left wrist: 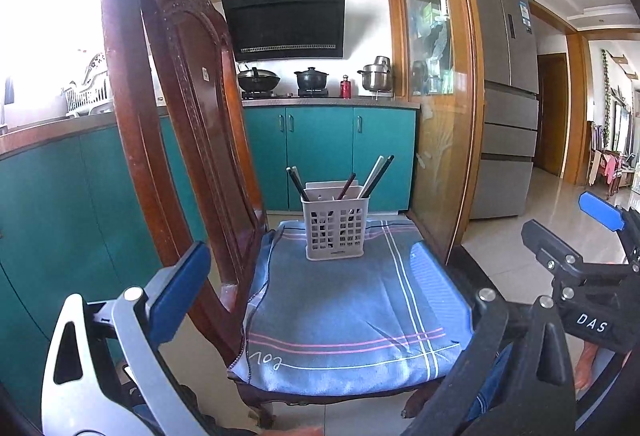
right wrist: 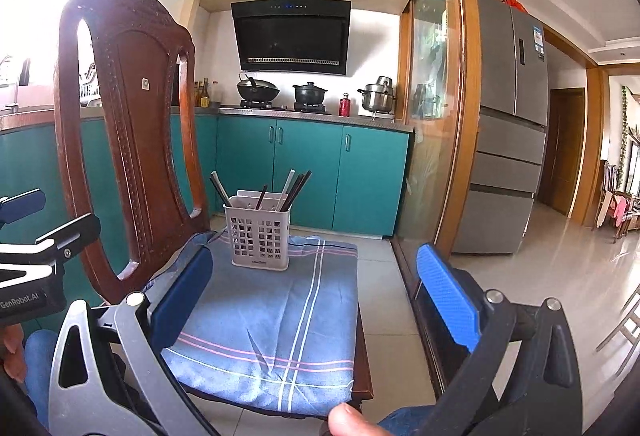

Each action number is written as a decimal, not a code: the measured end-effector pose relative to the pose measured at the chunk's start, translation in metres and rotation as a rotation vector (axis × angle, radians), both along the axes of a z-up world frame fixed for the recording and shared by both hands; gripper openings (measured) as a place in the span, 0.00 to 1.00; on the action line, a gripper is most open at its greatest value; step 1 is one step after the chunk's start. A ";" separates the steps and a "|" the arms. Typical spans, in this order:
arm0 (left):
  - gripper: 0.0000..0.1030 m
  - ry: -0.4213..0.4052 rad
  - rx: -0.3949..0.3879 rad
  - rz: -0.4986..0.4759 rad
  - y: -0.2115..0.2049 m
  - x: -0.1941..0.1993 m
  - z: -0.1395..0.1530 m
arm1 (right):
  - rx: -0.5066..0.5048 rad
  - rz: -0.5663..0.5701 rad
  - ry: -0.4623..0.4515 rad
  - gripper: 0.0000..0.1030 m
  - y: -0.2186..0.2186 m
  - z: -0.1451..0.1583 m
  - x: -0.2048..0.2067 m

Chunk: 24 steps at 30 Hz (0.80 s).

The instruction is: Organize utensils

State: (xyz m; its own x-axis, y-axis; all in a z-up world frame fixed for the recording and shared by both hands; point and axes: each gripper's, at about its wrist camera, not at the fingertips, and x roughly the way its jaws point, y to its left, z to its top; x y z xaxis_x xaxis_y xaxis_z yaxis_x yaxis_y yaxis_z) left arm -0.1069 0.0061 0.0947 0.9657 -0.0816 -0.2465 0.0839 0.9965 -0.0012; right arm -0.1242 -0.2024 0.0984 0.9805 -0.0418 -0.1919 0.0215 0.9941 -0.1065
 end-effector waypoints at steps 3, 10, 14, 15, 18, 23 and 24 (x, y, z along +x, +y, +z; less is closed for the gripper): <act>0.96 0.006 0.007 0.005 -0.001 0.001 -0.001 | 0.002 0.000 -0.005 0.97 0.001 0.001 -0.001; 0.96 0.010 0.022 0.009 -0.003 -0.001 -0.001 | 0.006 0.004 -0.011 0.97 0.000 0.001 -0.004; 0.96 0.006 0.026 0.012 -0.005 -0.003 -0.001 | 0.003 0.004 -0.016 0.97 -0.002 0.001 -0.006; 0.96 0.006 0.028 0.013 -0.006 -0.003 -0.001 | 0.002 0.004 -0.018 0.97 -0.002 0.001 -0.007; 0.96 0.004 0.032 0.014 -0.007 -0.004 0.000 | 0.002 0.005 -0.022 0.97 -0.002 0.002 -0.008; 0.96 0.005 0.051 0.016 -0.010 -0.005 -0.001 | 0.004 0.006 -0.027 0.97 -0.004 0.002 -0.010; 0.96 0.007 0.053 0.014 -0.012 -0.005 -0.002 | 0.003 0.006 -0.026 0.97 -0.004 0.002 -0.010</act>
